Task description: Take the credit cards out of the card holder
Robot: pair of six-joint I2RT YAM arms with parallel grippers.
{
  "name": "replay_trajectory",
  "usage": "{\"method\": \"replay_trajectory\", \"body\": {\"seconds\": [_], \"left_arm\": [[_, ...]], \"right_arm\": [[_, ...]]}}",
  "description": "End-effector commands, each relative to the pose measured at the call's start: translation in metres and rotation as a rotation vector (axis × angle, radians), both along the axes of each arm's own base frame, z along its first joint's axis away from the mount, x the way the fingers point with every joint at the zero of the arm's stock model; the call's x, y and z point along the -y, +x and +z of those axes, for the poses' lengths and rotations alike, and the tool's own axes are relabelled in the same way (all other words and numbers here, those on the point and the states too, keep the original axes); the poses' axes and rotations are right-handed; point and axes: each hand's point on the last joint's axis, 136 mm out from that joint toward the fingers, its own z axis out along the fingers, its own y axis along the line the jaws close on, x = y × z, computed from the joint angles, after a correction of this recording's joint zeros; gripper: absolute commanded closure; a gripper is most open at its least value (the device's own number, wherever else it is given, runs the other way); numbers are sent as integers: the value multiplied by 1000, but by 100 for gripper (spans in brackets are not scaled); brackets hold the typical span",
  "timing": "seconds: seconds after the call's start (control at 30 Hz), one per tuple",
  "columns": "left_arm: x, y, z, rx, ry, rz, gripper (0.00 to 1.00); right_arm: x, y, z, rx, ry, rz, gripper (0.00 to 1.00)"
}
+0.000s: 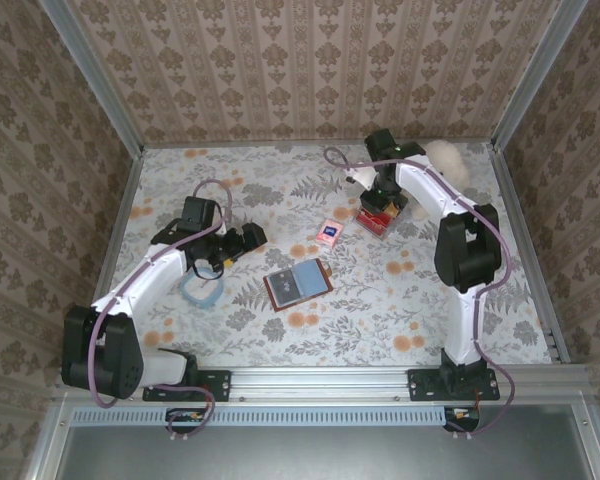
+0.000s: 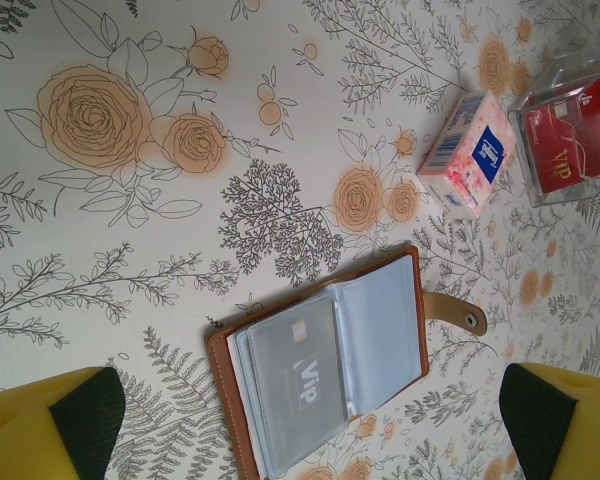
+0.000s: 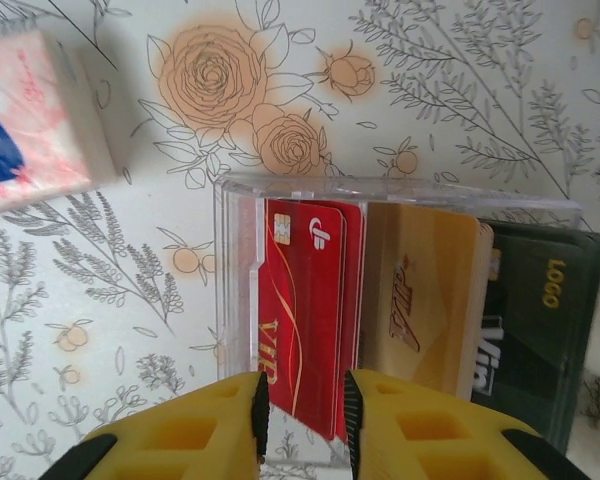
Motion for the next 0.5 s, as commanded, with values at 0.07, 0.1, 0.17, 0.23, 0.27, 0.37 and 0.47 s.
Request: {"method": "replay_trajectory", "body": {"seconds": [0.07, 0.1, 0.17, 0.23, 0.27, 0.37, 0.47], "left_arm": [[-1, -6, 2, -2, -29, 19, 0], [-1, -8, 0, -7, -31, 18, 1], [0, -12, -6, -29, -35, 24, 4], [3, -15, -10, -39, -45, 23, 8], [4, -18, -14, -51, -48, 26, 9], [9, -25, -22, -76, -55, 29, 15], [14, -32, -29, -99, -54, 30, 19]], "right_arm": [[-24, -17, 76, 109, 293, -163, 67], [-34, -22, 87, 116, 370, -184, 66], [-47, -31, 111, 155, 493, -230, 63], [-53, -38, 131, 204, 594, -311, 53], [-56, -43, 139, 213, 642, -354, 49], [-62, -60, 145, 158, 730, -477, 43], [-79, -81, 133, -7, 807, -524, 43]]}}
